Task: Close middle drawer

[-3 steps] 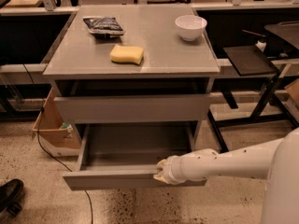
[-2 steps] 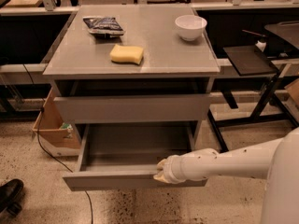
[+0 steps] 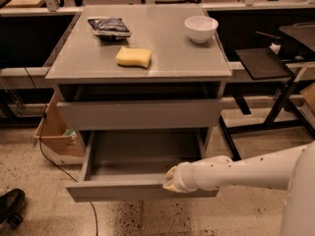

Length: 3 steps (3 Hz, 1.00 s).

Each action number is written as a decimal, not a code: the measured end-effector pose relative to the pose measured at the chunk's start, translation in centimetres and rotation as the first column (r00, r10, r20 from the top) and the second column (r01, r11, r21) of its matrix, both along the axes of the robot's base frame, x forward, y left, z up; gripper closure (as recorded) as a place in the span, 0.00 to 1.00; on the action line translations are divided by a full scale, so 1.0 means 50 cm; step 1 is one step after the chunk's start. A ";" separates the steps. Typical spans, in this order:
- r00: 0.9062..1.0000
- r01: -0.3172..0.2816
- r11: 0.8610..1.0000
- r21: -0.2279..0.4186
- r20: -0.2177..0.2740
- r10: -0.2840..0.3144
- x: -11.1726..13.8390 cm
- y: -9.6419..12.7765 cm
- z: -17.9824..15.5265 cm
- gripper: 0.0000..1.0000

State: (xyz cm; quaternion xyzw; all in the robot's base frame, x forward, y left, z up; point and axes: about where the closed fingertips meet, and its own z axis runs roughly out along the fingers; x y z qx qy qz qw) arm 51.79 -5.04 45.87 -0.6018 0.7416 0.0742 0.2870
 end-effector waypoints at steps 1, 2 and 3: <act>1.000 0.005 1.000 0.010 0.002 -0.005 -0.012 0.001 0.029 0.14; 1.000 0.002 1.000 0.020 -0.018 -0.002 -0.040 0.012 0.053 0.10; 0.999 -0.001 1.000 0.029 -0.048 0.003 -0.073 0.023 0.061 0.34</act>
Offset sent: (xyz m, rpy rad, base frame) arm -0.0393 0.0106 0.0445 0.0313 0.0425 0.0017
